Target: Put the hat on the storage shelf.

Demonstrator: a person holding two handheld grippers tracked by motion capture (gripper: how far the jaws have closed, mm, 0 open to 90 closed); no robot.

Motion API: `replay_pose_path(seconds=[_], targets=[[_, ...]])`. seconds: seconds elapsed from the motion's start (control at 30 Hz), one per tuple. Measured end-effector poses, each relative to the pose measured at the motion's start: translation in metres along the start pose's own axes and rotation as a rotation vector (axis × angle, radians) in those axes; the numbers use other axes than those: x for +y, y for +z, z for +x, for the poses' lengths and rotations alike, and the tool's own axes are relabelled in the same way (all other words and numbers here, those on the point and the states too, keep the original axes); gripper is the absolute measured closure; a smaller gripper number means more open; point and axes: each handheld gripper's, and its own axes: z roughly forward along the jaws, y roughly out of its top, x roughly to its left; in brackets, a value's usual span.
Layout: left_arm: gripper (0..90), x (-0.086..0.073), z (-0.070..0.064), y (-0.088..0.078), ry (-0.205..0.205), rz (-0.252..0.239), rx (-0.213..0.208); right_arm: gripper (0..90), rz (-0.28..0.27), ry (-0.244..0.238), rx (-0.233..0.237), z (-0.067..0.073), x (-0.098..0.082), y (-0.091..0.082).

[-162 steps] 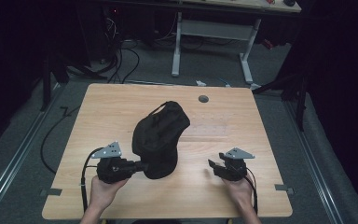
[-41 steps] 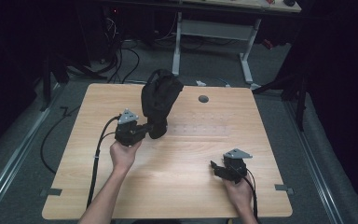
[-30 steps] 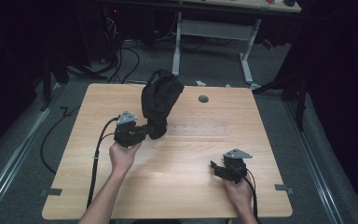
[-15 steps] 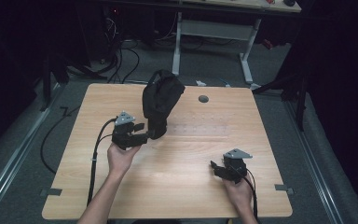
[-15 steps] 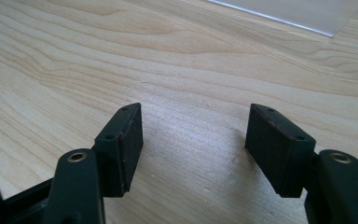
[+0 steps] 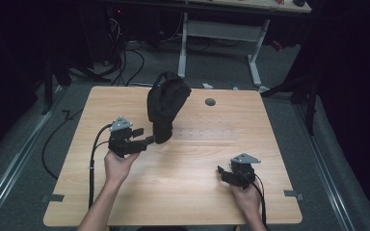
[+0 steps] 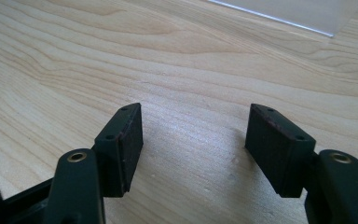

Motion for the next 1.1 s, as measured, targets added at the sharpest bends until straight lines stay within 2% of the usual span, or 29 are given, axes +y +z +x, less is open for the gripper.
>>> replay_pose_path(seconds=[0.67,1.1], targets=[[39.1,-0.013,0.004,-0.029,-0.026,-0.011,0.003,36.9,0.0,0.0,0.0,0.0,0.0,0.0],[38.1,-0.028,0.007,-0.041,-0.047,-0.01,0.018,36.9,0.0,0.0,0.0,0.0,0.0,0.0]])
